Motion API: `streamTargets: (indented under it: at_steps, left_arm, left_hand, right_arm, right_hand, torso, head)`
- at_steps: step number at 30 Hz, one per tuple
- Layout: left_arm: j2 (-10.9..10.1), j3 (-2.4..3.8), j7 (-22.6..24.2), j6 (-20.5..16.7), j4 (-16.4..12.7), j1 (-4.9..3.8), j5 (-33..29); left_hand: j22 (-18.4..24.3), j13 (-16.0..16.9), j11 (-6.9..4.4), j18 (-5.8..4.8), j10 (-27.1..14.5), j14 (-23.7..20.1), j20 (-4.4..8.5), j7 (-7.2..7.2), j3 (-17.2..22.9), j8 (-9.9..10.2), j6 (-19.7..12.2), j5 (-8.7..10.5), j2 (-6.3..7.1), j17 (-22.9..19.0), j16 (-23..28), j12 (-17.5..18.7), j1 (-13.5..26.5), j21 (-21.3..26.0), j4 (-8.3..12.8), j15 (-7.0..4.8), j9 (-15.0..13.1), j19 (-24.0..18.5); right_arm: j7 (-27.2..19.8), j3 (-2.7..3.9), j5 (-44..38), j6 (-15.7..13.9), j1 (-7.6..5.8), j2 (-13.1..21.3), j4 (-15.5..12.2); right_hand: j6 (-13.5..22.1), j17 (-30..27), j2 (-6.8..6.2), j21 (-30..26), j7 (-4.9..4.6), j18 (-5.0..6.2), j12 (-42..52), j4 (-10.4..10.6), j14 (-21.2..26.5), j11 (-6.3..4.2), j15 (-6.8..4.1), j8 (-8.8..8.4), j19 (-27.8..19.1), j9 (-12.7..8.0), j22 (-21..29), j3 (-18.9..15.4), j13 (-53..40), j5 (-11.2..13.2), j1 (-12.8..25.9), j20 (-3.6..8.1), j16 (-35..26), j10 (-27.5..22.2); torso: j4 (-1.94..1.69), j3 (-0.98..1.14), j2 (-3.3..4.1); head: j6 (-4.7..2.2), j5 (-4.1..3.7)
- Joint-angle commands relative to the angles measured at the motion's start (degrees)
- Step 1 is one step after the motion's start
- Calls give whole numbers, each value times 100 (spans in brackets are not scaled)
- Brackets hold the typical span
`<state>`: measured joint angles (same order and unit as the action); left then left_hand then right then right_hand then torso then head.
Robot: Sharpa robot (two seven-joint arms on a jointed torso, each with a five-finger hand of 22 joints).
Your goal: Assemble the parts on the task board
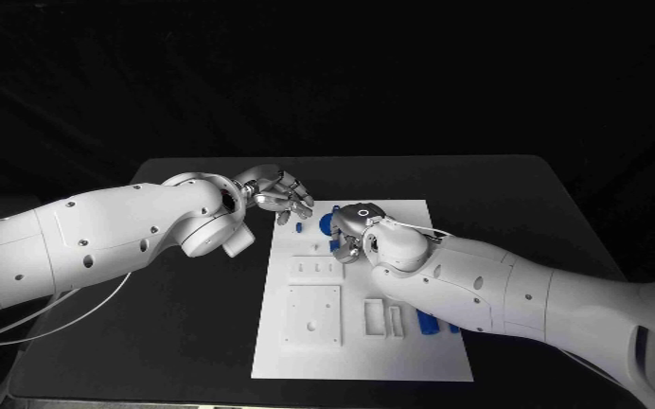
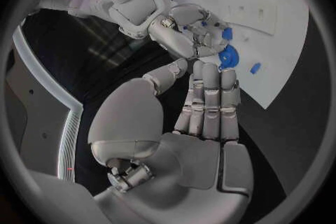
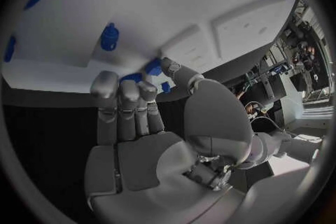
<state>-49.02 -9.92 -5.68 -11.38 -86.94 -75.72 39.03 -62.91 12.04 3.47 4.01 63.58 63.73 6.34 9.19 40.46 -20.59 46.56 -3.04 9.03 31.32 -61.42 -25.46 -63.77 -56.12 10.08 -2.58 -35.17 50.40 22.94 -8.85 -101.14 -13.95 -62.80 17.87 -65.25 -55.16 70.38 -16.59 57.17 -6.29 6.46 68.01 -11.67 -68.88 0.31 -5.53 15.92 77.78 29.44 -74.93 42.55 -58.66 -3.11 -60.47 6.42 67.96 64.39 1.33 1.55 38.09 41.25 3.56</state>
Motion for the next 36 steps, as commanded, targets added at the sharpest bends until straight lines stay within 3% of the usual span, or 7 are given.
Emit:
streamTargets:
  at_steps: [1,9,15,22,36]
  left_arm:
    - [3,2,25,73,-15,-2,-30]
    - [15,2,34,73,-4,-2,-31]
    - [13,2,40,77,6,-1,-31]
    - [15,1,41,84,7,-1,-31]
    - [-14,-2,-38,75,96,-1,-344]
  left_hand:
    - [-7,-2,30,99,8,25,176,24,14,21,-12,18,-27,8,-21,31,7,-11,-36,6,9,3]
    - [-9,-2,31,100,7,19,176,24,13,19,-14,18,-26,11,-20,33,6,-11,-39,6,12,2]
    - [-10,-2,31,101,7,15,176,24,14,17,-15,18,-31,13,-19,35,6,-10,-44,6,14,1]
    - [-12,-1,31,102,9,12,176,23,16,13,-14,18,-39,17,-20,37,4,-10,-50,6,17,0]
    - [-32,8,28,101,30,10,173,20,-21,-11,-16,20,-52,51,-33,46,83,-12,-151,4,42,2]
  right_arm:
    - [-115,-40,-72,209,42,10,31]
    - [-170,-48,-94,145,42,22,16]
    - [-253,-55,-173,-58,42,51,-3]
    - [-377,-57,-107,-206,41,127,-101]
    - [-491,-51,-75,-593,12,416,-494]
  right_hand:
    - [72,14,23,-21,-71,854,-21,-71,31,27,11,-5,-50,13,-50,57,-14,7,-167,9,-23,-3]
    - [-2,29,86,-22,-60,854,-16,-96,31,18,8,28,-47,33,-53,230,-30,-15,-364,-15,-20,11]
    - [-200,36,185,13,1,854,-16,85,-23,-43,-40,113,12,69,-61,363,-31,-74,-269,-50,-5,90]
    - [-327,53,149,58,58,854,-21,330,-156,-96,-87,155,113,88,-58,290,-30,-53,-16,-44,38,206]
    - [-409,96,124,77,98,854,-40,440,-269,-137,-125,177,168,97,-52,215,-35,-21,76,-24,93,276]
  torso:
    - [-1,-3,0]
    - [3,-4,0]
    - [6,-3,-3]
    - [6,1,-4]
    - [14,7,-6]
  head:
    - [7,2]
    - [19,4]
    - [22,3]
    - [9,0]
    - [-21,7]
